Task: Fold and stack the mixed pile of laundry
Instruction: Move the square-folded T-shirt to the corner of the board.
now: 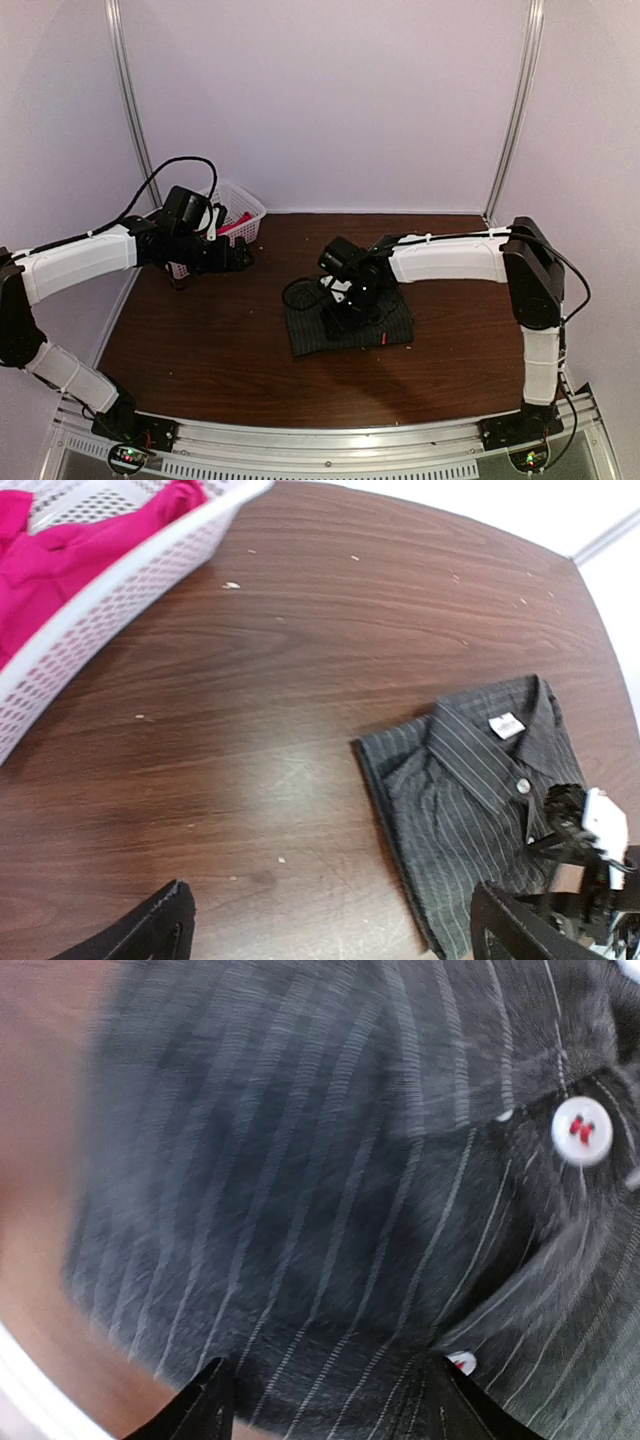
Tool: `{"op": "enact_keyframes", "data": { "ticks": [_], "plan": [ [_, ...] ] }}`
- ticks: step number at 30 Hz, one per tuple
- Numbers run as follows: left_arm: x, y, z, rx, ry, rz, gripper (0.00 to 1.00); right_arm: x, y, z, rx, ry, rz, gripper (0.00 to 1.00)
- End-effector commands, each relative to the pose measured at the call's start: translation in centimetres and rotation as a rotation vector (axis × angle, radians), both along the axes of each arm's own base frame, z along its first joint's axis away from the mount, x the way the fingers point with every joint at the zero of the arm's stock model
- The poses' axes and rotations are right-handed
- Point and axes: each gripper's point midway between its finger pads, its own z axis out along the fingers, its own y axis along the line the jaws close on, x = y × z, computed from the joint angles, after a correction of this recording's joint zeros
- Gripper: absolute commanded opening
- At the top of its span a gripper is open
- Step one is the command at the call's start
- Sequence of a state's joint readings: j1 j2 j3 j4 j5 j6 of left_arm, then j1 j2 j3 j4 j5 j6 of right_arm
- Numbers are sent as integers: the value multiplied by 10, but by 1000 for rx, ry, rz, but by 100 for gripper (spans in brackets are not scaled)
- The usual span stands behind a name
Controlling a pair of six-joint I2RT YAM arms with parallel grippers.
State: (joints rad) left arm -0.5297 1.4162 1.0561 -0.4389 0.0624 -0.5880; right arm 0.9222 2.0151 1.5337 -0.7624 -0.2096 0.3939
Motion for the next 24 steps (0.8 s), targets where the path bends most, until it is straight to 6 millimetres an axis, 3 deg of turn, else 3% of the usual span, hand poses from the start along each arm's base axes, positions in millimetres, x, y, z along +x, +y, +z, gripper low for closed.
{"op": "enact_keyframes", "data": {
  "ticks": [1, 5, 13, 15, 19, 24],
  "plan": [
    [4, 19, 14, 14, -22, 69, 98, 30, -36, -38, -104, 15, -136, 67],
    [5, 22, 11, 24, -13, 76, 98, 55, -84, -61, -162, 17, -170, 66],
    [16, 30, 1, 52, 7, 89, 98, 109, -210, -89, -246, 66, -354, 65],
    [20, 32, -3, 60, 14, 93, 98, 119, -227, -95, -234, 94, -407, 64],
    [27, 35, -5, 71, 21, 101, 98, 131, -235, -95, -238, 124, -448, 63],
    [32, 37, -7, 74, 34, 108, 98, 108, -260, -91, -231, 175, -558, 64]
  ]
}}
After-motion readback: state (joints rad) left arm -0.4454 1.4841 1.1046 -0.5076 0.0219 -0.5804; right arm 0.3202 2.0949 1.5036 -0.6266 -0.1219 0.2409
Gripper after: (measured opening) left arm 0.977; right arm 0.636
